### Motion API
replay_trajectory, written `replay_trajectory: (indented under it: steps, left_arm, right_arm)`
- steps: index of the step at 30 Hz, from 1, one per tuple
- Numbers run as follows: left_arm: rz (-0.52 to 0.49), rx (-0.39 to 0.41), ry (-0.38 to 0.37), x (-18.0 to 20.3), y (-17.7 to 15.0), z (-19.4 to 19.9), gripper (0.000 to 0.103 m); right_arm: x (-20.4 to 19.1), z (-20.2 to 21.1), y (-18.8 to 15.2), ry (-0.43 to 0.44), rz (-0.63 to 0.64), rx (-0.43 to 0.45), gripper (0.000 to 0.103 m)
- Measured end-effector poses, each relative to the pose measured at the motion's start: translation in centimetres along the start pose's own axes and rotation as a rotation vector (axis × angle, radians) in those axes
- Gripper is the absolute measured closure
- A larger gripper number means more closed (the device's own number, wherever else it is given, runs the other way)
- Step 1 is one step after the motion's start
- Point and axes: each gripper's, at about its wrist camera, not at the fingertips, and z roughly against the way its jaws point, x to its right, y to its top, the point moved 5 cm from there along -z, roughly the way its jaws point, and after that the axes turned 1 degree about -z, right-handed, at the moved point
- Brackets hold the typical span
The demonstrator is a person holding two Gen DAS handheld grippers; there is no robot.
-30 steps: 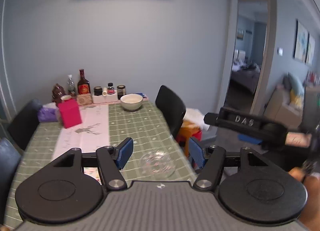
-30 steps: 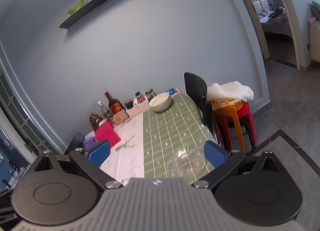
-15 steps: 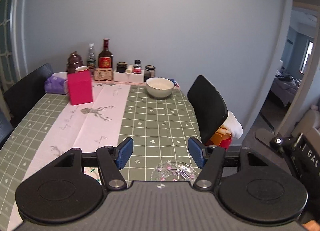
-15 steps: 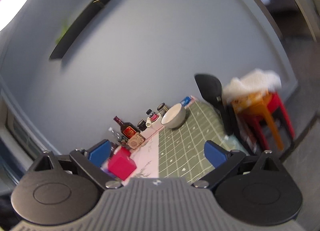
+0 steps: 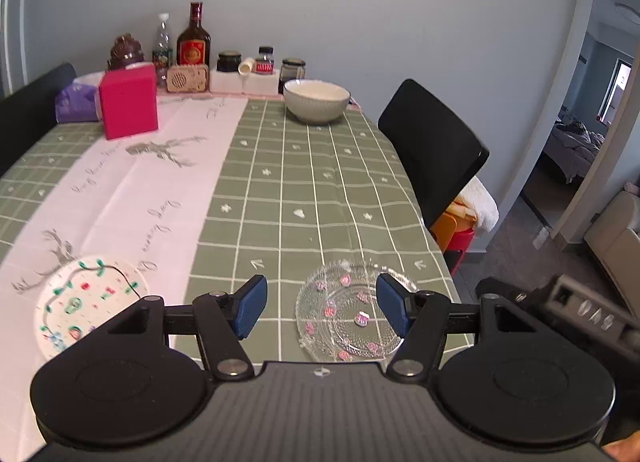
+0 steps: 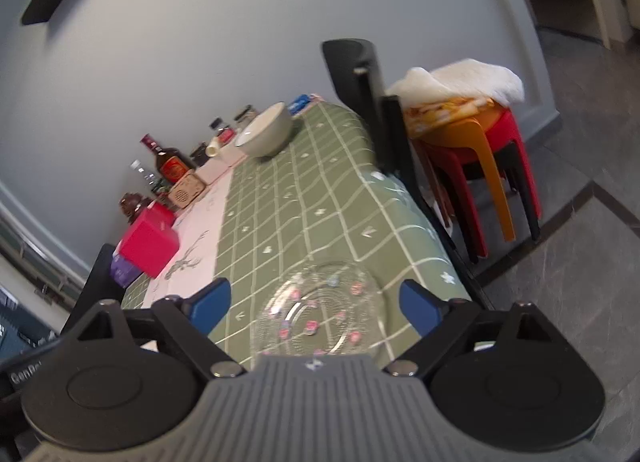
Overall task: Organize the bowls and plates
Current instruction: 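Lower both grippers onto the rim of the second glass plate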
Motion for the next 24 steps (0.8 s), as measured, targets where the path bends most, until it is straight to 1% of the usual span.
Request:
replay_trajectory:
  steps: [2,3,5,6,9,11,12,14,16,19,21,23,24]
  left_arm:
    - [0.011,-0.019,-0.01,-0.2,-0.6,-1.5,0.029]
    - [0.018,-0.029,-0.034,-0.2,-1.0,-2.1,0.029]
    - [0.038,-0.041,-0.075,-0.2,-1.5,-3.3,0.029]
    - [0.05,-0.047,-0.086,-0.2,-1.8,-3.8,0.029]
    - [0.062,-0.067,-0.104,-0.2,-2.3,-5.2,0.029]
    - [0.068,-0.062,-0.102,-0.4,-2.5,-5.8,0.029]
    - [0.086,-0.062,-0.098,-0.7,-2.6,-6.2,0.029]
    - [0.145,-0.072,-0.117,-1.6,-2.6,-7.1,0.029]
    - [0.191,-0.081,-0.151,-2.5,-2.6,-7.9,0.029]
    - [0.221,-0.107,-0.165,-3.6,-2.6,-9.3,0.029]
    - [0.243,-0.124,-0.17,-4.3,-2.8,-10.3,0.03]
    - [0.274,-0.134,-0.191,-4.9,-3.1,-11.1,0.03]
    - [0.279,-0.118,-0.204,-5.1,-3.1,-11.1,0.029]
  right_arm:
    - [2.0,-0.6,0.0,0.045,-0.124,-0.023,0.019]
    - [2.7,-1.1,-0.1,0.056,-0.168,-0.047,0.025]
    - [3.4,-1.8,-0.4,0.048,-0.193,-0.08,0.036]
    - [3.4,-2.0,-0.5,0.037,-0.178,-0.086,0.039]
    - [3.3,-2.5,-0.6,0.036,-0.173,-0.093,0.039]
    - [2.7,-3.0,-0.7,0.047,-0.146,-0.101,0.039]
    - [2.3,-3.3,-0.9,0.032,-0.111,-0.108,0.039]
    - [2.1,-4.1,-1.2,-0.003,-0.059,-0.121,0.039]
    - [2.5,-5.0,-1.6,-0.015,-0.083,-0.122,0.039]
    - [2.9,-6.2,-1.6,0.016,-0.141,-0.113,0.04]
    - [2.7,-7.1,-1.5,-0.001,-0.119,-0.122,0.04]
    - [2.7,-7.6,-1.5,-0.018,-0.105,-0.106,0.041]
    - [2.8,-7.7,-1.4,-0.012,-0.117,-0.095,0.042]
